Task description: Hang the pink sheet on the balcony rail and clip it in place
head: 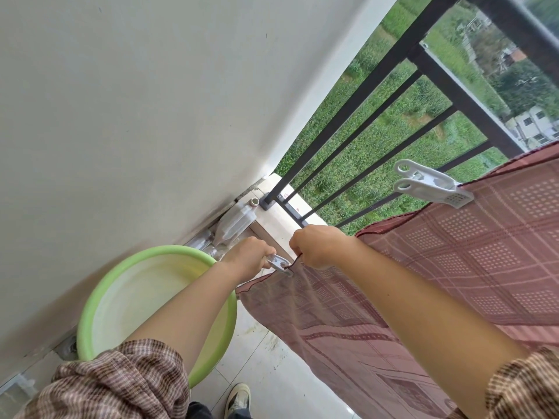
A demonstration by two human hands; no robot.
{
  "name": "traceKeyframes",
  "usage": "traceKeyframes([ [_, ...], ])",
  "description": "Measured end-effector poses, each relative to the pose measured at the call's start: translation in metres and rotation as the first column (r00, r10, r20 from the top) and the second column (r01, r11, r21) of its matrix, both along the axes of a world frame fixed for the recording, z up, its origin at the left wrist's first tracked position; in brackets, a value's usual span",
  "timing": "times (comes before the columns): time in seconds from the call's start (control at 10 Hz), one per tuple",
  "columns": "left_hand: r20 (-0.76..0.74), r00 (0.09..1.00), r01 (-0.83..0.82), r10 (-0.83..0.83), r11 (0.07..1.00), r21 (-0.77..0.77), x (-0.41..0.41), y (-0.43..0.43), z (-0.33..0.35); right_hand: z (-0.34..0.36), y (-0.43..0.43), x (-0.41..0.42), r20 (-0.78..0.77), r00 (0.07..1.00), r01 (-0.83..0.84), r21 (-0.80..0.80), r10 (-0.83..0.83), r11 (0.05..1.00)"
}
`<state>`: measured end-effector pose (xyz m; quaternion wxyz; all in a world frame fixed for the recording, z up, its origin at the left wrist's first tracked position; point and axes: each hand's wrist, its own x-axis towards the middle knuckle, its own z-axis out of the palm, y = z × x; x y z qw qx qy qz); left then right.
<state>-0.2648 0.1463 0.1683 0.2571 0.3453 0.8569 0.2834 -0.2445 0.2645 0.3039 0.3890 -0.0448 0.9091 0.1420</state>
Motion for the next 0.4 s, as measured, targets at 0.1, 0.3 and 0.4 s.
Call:
traceKeyframes([
  [0.1, 0.016, 1.0, -0.004, 0.003, 1.0, 0.009, 0.0007, 0.0008, -0.0006, 0.0005, -0.0002, 0.0007, -0.009, 1.0, -0.007, 0.026, 0.008, 1.0],
  [0.3, 0.057, 0.998, -0.043, 0.041, 0.999, 0.031, 0.005, 0.002, -0.0073, 0.0019, -0.0046, 0.0012, -0.037, 0.999, -0.006, 0.04, 0.007, 0.999],
  [0.4, 0.152, 0.981, -0.139, 0.122, 0.984, 0.108, 0.0096, 0.0023, -0.0096, 0.0001, -0.0095, 0.0012, -0.082, 0.997, -0.007, 0.049, 0.011, 0.999],
])
